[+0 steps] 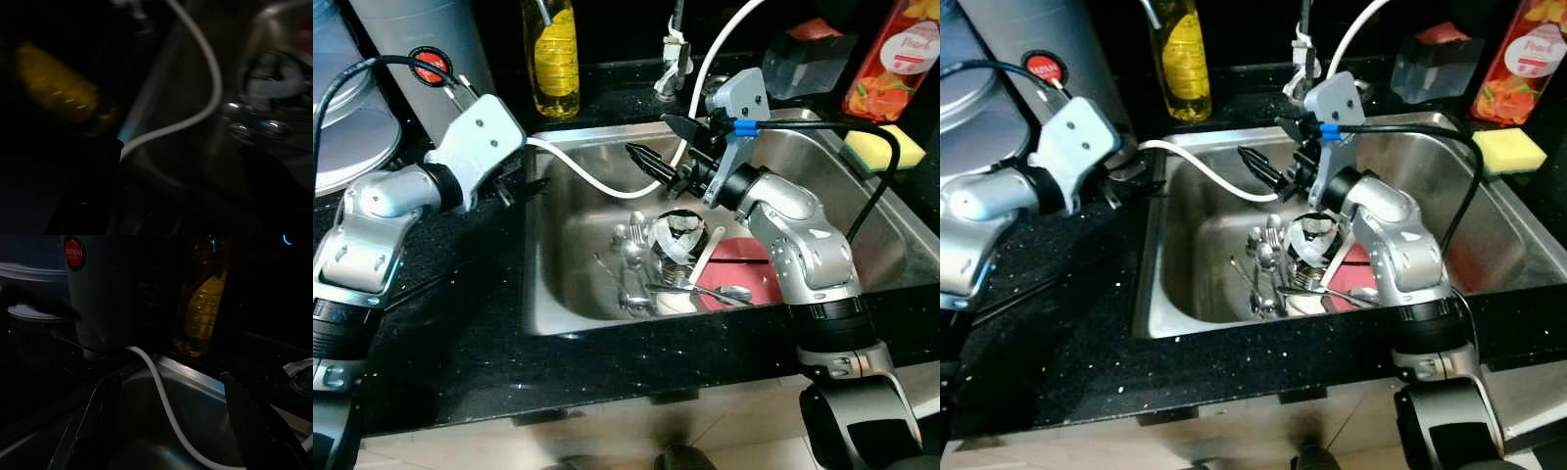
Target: Kitchen organization
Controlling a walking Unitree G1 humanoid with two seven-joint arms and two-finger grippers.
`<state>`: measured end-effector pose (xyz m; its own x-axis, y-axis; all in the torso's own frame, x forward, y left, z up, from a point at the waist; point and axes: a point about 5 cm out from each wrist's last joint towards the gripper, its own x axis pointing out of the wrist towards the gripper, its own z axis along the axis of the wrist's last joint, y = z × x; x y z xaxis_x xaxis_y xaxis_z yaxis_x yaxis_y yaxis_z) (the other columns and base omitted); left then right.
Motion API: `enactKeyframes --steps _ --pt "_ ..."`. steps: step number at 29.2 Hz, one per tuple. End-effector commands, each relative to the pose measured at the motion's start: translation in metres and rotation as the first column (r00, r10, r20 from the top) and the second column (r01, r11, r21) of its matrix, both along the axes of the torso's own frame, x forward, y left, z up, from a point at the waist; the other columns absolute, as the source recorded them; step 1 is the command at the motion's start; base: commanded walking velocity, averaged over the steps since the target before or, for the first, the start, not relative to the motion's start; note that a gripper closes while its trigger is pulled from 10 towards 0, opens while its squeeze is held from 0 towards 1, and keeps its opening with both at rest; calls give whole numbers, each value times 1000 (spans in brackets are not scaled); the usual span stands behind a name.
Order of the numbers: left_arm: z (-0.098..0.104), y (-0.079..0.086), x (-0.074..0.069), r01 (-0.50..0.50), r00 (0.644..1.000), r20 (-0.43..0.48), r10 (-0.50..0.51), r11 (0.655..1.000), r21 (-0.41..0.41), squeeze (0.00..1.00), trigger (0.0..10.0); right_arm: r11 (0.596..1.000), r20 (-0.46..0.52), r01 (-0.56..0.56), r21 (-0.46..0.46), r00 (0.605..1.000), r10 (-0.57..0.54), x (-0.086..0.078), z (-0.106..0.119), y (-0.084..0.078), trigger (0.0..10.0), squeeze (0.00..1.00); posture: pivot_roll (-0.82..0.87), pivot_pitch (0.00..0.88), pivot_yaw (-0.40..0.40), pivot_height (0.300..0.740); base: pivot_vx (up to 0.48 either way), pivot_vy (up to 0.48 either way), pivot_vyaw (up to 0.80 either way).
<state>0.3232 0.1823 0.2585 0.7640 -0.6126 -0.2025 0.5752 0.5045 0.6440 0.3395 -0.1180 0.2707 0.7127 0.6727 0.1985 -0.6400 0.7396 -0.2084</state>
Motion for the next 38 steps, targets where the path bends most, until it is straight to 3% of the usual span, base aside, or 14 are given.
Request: enactKeyframes --steps 1,3,5,8,13,19,20,22,23,24,25,26,33,38 --pt "-12 6 -2 4 999 -43 0 996 92 0 9961 1000 5 -18 22 1000 18 -2 4 3 10000 0 -77 51 42 740 0 0 0" --pt "-28 19 12 -81 994 -53 93 979 189 0 9569 999 8 -27 29 1000 27 -3 5 4 10000 0 -81 48 43 740 0 0 0" --pt "-35 24 17 -116 990 -54 133 963 243 0 9961 999 14 -37 35 999 36 -4 6 5 10000 0 -82 47 43 740 0 0 0" --pt "-43 22 24 -126 985 -87 151 962 243 0 10000 996 27 -72 59 997 71 -9 10 7 10000 0 -83 46 42 740 0 0 0" --pt "-55 24 36 -168 980 -51 195 931 324 0 10000 994 42 -91 67 995 88 -11 12 8 10000 0 -86 44 35 740 0 0 0" --pt "-63 14 46 -132 988 -31 151 934 331 0 9725 991 57 -115 72 992 111 -13 16 11 10000 0 -93 44 32 740 0 0 0" --pt "-68 12 49 -128 987 -49 153 933 336 0 8235 991 57 -115 74 992 111 -14 16 10 10000 0 -97 49 32 740 0 0 0" --pt "-70 12 50 -132 986 -52 159 931 340 0 8235 991 58 -114 75 992 110 -14 17 10 10000 0 -97 49 32 740 0 0 0" --pt "-71 12 51 -137 985 -54 165 930 342 0 5961 991 58 -113 76 992 109 -14 17 10 10000 0 -98 51 32 740 0 0 0" --pt "-71 14 54 -161 982 -38 186 921 355 0 980 991 58 -113 77 992 109 -15 17 10 10000 0 -100 54 32 740 0 0 0" --pt "-71 14 54 -161 982 -38 186 921 355 0 980 991 58 -113 77 992 109 -15 17 10 10000 0 -100 54 32 740 0 0 0" --pt "-72 15 56 -179 979 -21 201 909 376 0 0 991 57 -112 77 993 108 -15 17 10 10000 0 -102 56 33 740 0 0 0" --pt "-67 25 66 -308 951 99 294 854 420 0 0 991 54 -110 81 993 106 -16 16 8 10000 0 -102 60 27 740 0 0 0" --pt "-56 27 68 -360 933 163 322 842 401 0 0 990 53 -113 80 993 109 -16 16 9 10000 0 -96 58 22 740 0 0 0"
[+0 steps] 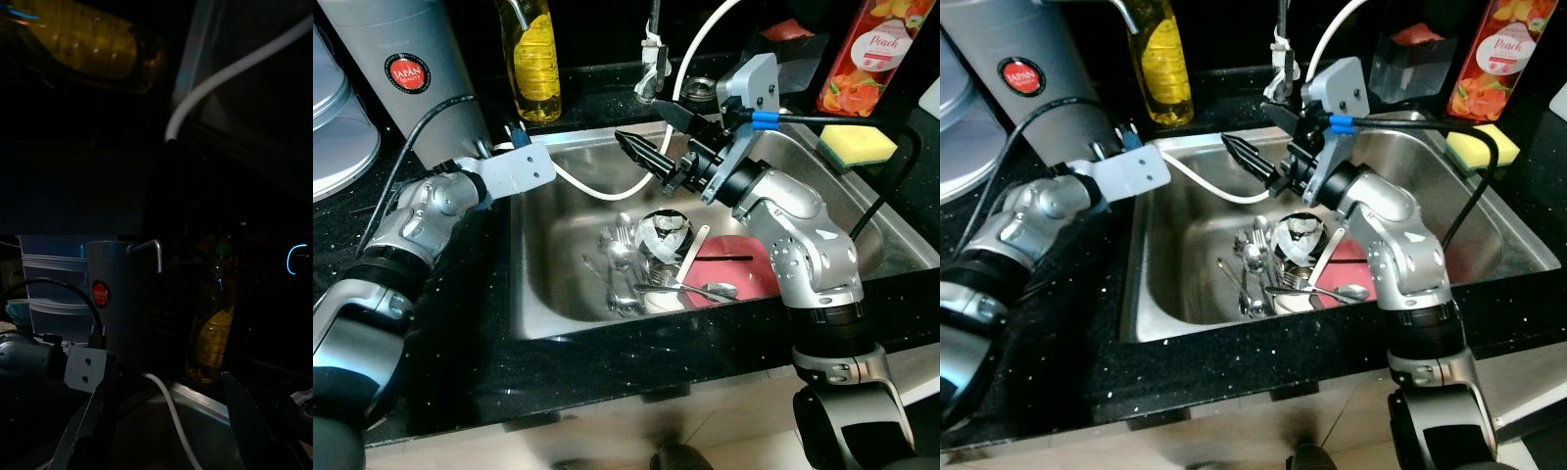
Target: Kitchen organization
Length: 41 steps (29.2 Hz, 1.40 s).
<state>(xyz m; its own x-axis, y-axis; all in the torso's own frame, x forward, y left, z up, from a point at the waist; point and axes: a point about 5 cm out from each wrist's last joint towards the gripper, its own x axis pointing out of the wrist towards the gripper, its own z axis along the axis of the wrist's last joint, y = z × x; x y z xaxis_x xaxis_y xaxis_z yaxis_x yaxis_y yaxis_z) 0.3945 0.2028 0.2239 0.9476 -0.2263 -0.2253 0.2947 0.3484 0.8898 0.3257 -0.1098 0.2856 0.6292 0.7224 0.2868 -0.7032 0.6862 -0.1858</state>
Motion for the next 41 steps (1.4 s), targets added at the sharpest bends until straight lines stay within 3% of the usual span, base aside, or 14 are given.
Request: enactKeyframes --steps 1,4,7,9,10,17,19,20,23,28,33,35,39,41 --pt "-18 5 -3 -28 998 -54 30 999 36 0 0 1000 -1 -12 5 1000 12 -2 1 1 10000 0 -93 55 19 740 0 0 0" --pt "-13 2 -4 -19 999 -29 20 1000 21 0 0 1000 -1 -15 5 1000 15 -1 1 2 10000 0 -93 55 19 740 0 0 0" --pt "33 -21 -7 65 974 225 -38 992 -110 0 0 1000 -2 -21 4 1000 21 -1 1 3 10000 0 -92 51 15 740 0 0 0" --pt "47 -26 -9 85 955 294 -38 985 -149 0 0 1000 -2 -22 3 1000 22 -1 1 3 10000 0 -92 50 14 740 0 0 0" --pt "68 -36 -15 146 918 392 -62 971 -190 0 10000 1000 -2 -23 2 1000 23 -1 1 4 10000 0 -91 48 14 740 0 0 0" --pt "102 -59 -31 284 852 511 -117 922 -264 0 10000 1000 -2 -26 2 1000 26 -1 1 5 10000 0 -92 45 12 740 0 0 0" --pt "119 -79 -49 417 823 537 -185 839 -350 0 10000 1000 -1 -28 2 1000 28 0 1 6 10000 0 -95 43 12 740 0 0 0" --pt "119 -79 -49 417 823 537 -185 839 -350 0 10000 1000 -1 -28 2 1000 28 0 1 6 10000 0 -95 43 12 740 0 0 0" --pt "132 -97 -70 532 833 492 -253 608 -589 0 10000 1000 2 -23 -1 1000 23 0 2 5 10000 0 -100 46 14 740 0 0 0" --pt "137 -93 -76 521 854 458 -249 394 -758 0 10000 1000 12 3 -4 1000 -3 2 3 1 10000 0 -102 40 20 740 0 0 0" --pt "127 -84 -73 429 902 383 -197 327 -842 0 10000 998 34 69 11 997 -69 6 7 -8 10000 0 -104 38 24 740 0 0 0" --pt "104 -73 -64 303 952 299 -70 377 -876 0 10000 987 50 148 57 987 -151 12 14 -17 10000 0 -103 33 23 740 0 0 0" --pt "82 -71 -63 215 974 226 -20 398 -892 0 10000 976 51 194 103 978 -200 14 18 -23 10000 0 -100 32 24 740 0 0 0" --pt "66 -70 -66 150 989 148 -28 268 -952 0 10000 959 42 230 167 970 -240 16 21 -27 10000 0 -99 32 25 740 0 0 0"
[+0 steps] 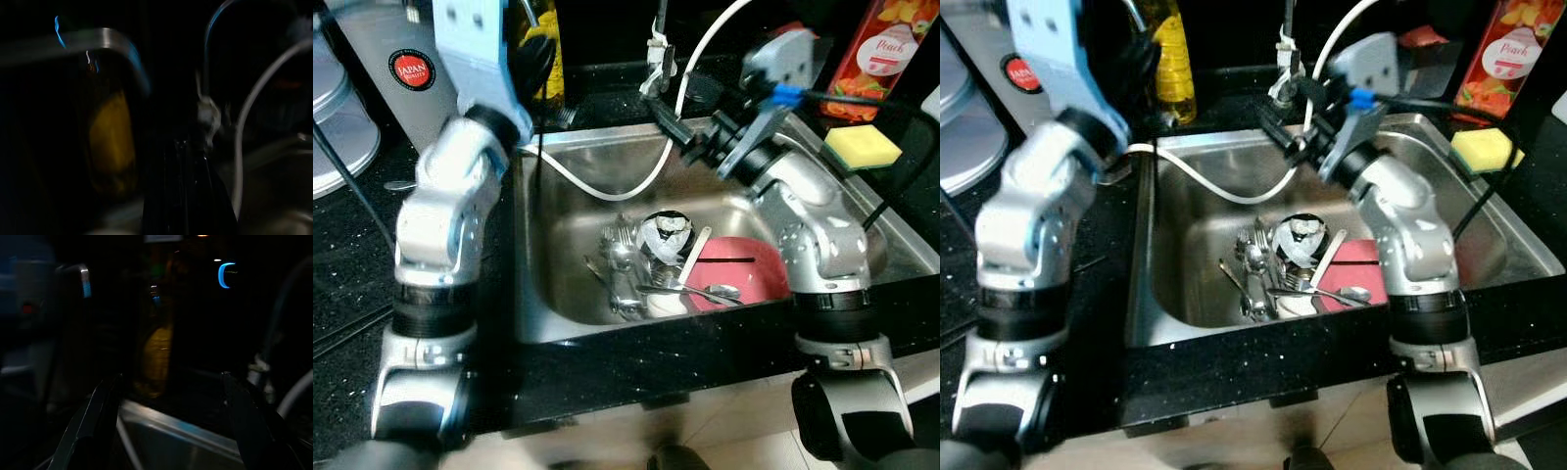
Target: Kitchen organization
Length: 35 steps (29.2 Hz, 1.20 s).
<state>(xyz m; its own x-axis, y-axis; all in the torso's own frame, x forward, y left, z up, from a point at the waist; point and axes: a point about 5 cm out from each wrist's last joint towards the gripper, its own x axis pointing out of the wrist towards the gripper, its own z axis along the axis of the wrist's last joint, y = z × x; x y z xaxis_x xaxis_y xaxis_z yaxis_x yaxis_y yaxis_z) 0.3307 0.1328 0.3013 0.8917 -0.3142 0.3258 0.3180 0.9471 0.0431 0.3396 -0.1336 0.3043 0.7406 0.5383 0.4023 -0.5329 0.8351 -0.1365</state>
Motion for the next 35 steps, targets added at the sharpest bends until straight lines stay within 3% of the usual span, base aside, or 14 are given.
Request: enactKeyframes --steps 1,2,3,9,15,18,19,22,24,25,29,30,33,35 --pt "-11 0 -2 12 998 -60 -17 997 -76 0 10000 998 3 27 48 1000 -27 3 2 -3 10000 0 -99 32 25 740 0 0 0" --pt "-15 2 -2 11 996 -86 -24 989 -145 0 10000 996 3 39 75 999 -39 3 3 -5 10000 0 -99 32 25 740 0 0 0" --pt "-17 4 -2 11 996 -85 -28 982 -191 1000 10000 994 2 44 95 999 -45 3 4 -6 10000 0 -97 29 29 740 0 0 0" --pt "-18 11 -5 13 998 -56 -27 971 -238 1000 10000 992 -8 49 115 999 -48 4 2 -6 10000 0 -99 29 30 740 0 0 0" --pt "-2 11 -16 141 990 31 -139 929 -343 1000 10000 991 -10 55 124 998 -55 4 0 -5 10000 0 -97 25 36 740 0 0 0" --pt "10 7 -34 310 951 131 -281 876 -370 1000 10000 989 -11 63 135 998 -62 5 0 -4 10000 0 -95 28 39 740 0 0 0" --pt "14 6 -43 395 919 170 -357 842 -368 0 10000 988 -11 66 139 998 -65 5 0 -4 10000 0 -95 28 39 740 0 0 0" --pt "13 2 -69 610 792 240 -561 722 -327 0 10000 986 -11 76 151 997 -76 4 0 -6 10000 0 -97 29 43 740 0 0 0" --pt "14 1 -73 635 773 250 -584 706 -313 0 10000 985 -11 77 153 997 -77 4 0 -6 10000 0 -97 29 43 740 0 0 0" --pt "15 -6 -90 693 718 290 -633 689 -212 0 10000 985 -13 80 155 997 -78 5 -1 -7 10000 0 -92 29 39 740 0 0 0" --pt "20 -13 -100 733 675 347 -652 647 -210 0 10000 985 -17 78 153 997 -76 5 -2 -5 10000 0 -90 29 40 740 0 0 0" --pt "31 -8 -102 759 648 435 -625 573 -309 0 10000 985 -17 73 154 997 -71 5 -2 -4 10000 0 -89 33 39 740 0 0 0" --pt "39 -3 -104 760 644 456 -615 586 -282 0 10000 986 -18 68 155 998 -66 5 -3 -2 10000 0 -88 33 35 740 0 0 0" --pt "43 0 -105 774 627 486 -609 556 -303 0 10000 986 -20 67 156 998 -64 5 -3 -1 10000 0 -84 33 33 740 0 0 0"
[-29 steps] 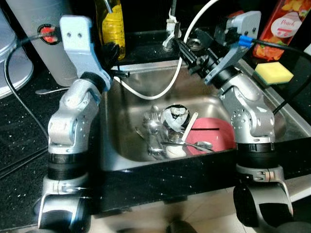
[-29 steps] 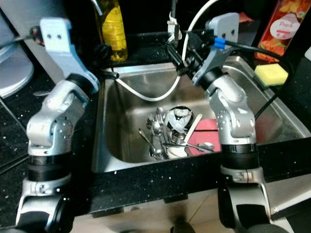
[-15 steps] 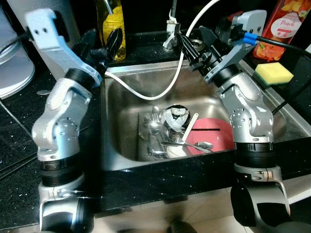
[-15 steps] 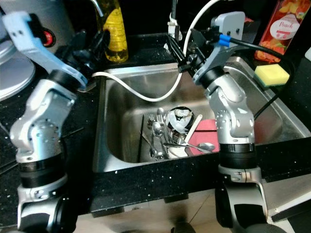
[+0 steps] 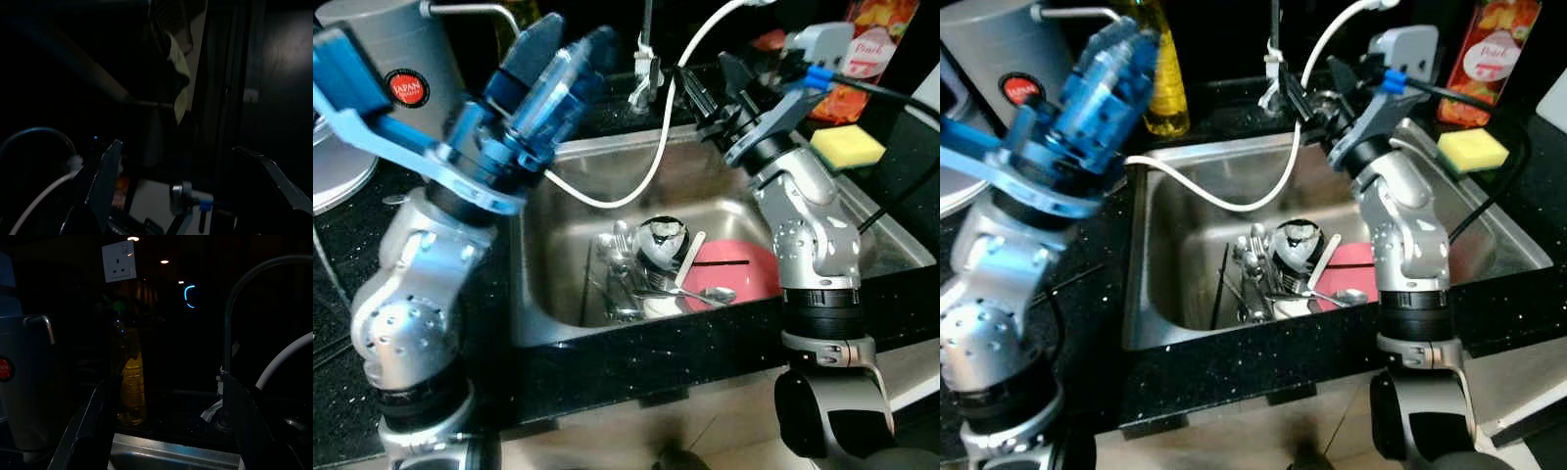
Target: Kitchen organization
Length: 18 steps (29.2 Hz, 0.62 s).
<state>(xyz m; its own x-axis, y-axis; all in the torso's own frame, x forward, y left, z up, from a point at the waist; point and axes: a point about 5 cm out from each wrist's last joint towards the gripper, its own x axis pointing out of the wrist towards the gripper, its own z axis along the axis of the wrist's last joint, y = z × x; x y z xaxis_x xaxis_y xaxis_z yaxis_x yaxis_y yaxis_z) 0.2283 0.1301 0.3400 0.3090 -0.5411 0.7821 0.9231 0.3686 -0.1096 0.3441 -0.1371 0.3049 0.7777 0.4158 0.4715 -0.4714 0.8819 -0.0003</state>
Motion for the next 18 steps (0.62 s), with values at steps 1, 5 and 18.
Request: enactKeyframes --steps 1,5,18 --pt "4 5 -2 -52 998 46 49 995 84 0 10000 1000 -9 -7 0 1000 7 0 -5 2 10000 0 -90 34 36 740 0 0 0" --pt "13 18 -3 -9 998 55 9 1000 -17 0 10000 1000 -10 -6 -1 1000 6 0 -5 2 10000 0 -87 33 34 740 0 0 0" --pt "48 51 -23 68 988 148 -47 988 -140 0 10000 1000 -9 -2 5 1000 2 2 -4 1 10000 0 -83 34 34 740 0 0 0"
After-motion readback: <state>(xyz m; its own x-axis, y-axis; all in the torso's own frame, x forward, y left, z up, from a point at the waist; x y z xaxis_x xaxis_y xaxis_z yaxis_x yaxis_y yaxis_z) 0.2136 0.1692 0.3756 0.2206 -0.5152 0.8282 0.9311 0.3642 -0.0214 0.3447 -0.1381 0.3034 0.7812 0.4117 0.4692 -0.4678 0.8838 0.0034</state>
